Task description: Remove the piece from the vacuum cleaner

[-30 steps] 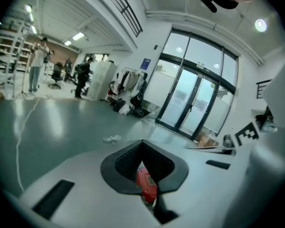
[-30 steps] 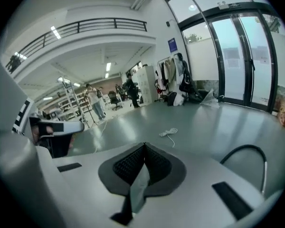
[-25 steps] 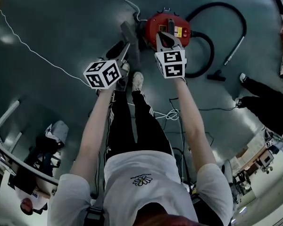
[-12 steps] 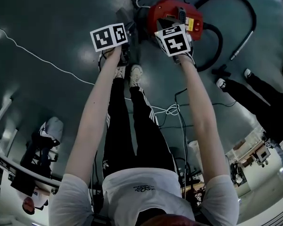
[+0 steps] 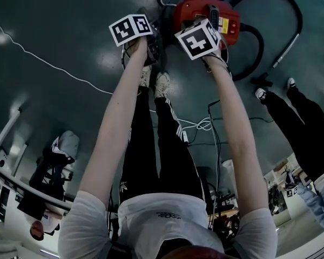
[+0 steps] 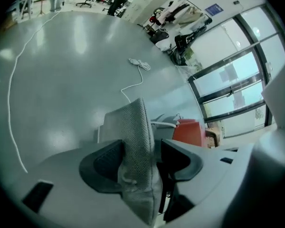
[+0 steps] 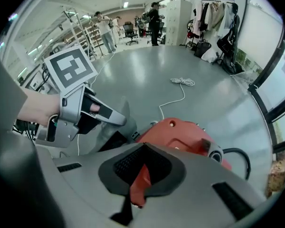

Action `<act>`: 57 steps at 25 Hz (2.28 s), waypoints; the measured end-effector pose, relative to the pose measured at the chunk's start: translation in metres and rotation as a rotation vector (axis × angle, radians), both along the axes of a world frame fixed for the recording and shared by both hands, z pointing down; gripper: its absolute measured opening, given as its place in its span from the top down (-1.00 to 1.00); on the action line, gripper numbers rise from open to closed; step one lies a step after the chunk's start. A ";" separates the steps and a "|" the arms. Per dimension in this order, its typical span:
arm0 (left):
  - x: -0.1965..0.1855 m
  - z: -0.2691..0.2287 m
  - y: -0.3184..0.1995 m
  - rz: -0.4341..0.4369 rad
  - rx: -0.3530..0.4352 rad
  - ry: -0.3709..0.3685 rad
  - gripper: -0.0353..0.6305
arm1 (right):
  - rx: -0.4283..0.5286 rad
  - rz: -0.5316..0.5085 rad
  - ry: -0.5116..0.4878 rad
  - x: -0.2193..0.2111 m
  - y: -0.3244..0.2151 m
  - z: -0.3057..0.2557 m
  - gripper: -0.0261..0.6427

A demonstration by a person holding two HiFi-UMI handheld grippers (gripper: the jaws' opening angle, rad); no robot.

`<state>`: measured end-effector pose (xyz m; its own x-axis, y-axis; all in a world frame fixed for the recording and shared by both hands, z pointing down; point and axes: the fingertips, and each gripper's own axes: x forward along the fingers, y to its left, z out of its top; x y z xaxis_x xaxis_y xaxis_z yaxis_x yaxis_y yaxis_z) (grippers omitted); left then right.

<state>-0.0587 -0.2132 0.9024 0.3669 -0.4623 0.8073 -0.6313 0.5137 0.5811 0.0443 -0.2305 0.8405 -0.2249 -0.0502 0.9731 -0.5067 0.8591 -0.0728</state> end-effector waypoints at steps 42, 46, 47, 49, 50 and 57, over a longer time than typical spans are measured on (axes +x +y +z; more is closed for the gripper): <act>-0.020 0.002 0.048 -0.049 0.033 -0.095 0.84 | -0.050 0.011 0.183 -0.008 -0.010 0.004 0.89; -0.025 0.005 0.046 0.016 0.038 -0.130 0.84 | -0.027 -0.015 0.184 -0.011 -0.007 0.002 0.89; -0.026 0.005 0.044 0.041 0.043 -0.144 0.84 | -0.022 -0.023 0.190 -0.013 -0.008 0.001 0.89; -0.026 0.005 0.041 0.080 0.054 -0.163 0.84 | -0.034 -0.040 0.210 -0.014 -0.010 0.000 0.89; -0.025 0.005 0.041 0.091 0.058 -0.169 0.84 | -0.053 -0.044 0.225 -0.013 -0.010 0.000 0.89; -0.023 -0.001 0.049 0.072 0.089 -0.180 0.84 | -0.090 -0.038 0.306 -0.006 -0.016 -0.008 0.89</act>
<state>-0.0815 -0.1646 0.9015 0.2553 -0.5125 0.8199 -0.7623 0.4149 0.4967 0.0382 -0.2470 0.8325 0.0791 0.0423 0.9960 -0.4846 0.8748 0.0014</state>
